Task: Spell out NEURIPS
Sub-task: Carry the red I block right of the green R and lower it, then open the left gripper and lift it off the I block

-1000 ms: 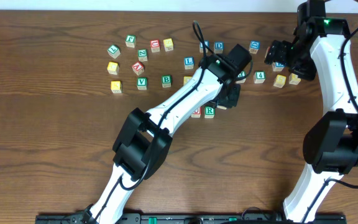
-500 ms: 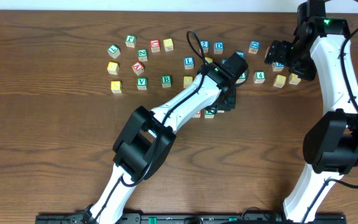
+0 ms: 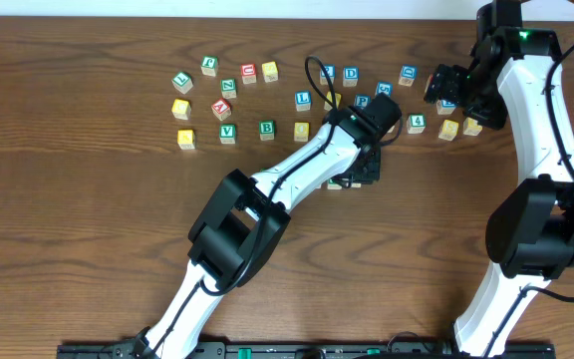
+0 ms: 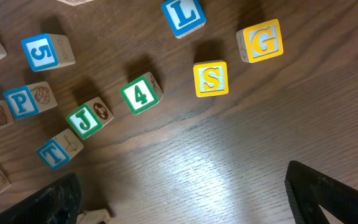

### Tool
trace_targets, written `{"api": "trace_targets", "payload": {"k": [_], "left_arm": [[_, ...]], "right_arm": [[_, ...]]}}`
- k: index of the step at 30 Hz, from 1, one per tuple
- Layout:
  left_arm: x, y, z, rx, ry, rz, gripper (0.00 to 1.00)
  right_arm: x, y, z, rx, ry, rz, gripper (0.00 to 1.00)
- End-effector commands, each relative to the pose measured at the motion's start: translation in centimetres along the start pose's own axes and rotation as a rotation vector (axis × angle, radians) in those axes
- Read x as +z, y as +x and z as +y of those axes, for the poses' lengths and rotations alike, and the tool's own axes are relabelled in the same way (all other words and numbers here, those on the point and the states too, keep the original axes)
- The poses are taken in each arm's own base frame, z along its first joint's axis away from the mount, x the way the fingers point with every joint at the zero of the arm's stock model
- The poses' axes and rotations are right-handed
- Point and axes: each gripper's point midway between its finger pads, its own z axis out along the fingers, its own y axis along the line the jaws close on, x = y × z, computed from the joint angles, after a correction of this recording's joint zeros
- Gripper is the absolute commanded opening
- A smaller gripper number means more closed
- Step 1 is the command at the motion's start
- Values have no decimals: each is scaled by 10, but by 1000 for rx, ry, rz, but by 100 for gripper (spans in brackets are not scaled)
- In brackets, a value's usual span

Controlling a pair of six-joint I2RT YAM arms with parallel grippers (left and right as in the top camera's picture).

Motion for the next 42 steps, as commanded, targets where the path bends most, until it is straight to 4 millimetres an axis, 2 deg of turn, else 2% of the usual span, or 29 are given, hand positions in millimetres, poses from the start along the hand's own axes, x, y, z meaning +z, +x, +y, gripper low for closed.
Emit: {"api": "trace_targets", "payload": {"k": [1,5,13,17,20,25,27,29,35,39,42], "left_arm": [[13,4,5,-6,-24,5,38],[21,6,8,-6,-23,4,40],[21,4,6,-5,-14,-7,40],[16,0,3,-4,-6,-15,40],[5,-4,0,18,9,-36,40],[-30,-14,-10,104,50,-97,41],[-45,-17,-12,132,60,-124,47],[-67,-23,-8,129,32,-174,50],[-126,-34,1,166,32,-280,52],[-167,-41,20,169,37,-331,52],[-196,-45,47,146,21,-356,52]], "right_arm": [[4,3,4,2,3,9,99],[4,3,4,2,3,10,99],[4,3,4,2,3,10,99],[4,3,4,2,3,10,99],[4,3,4,2,3,10,99],[4,3,4,2,3,10,99],[4,3,4,2,3,10,99],[4,3,4,2,3,10,99],[4,3,4,2,3,10,99],[4,3,4,2,3,9,99],[4,3,4,2,3,10,99]]}}
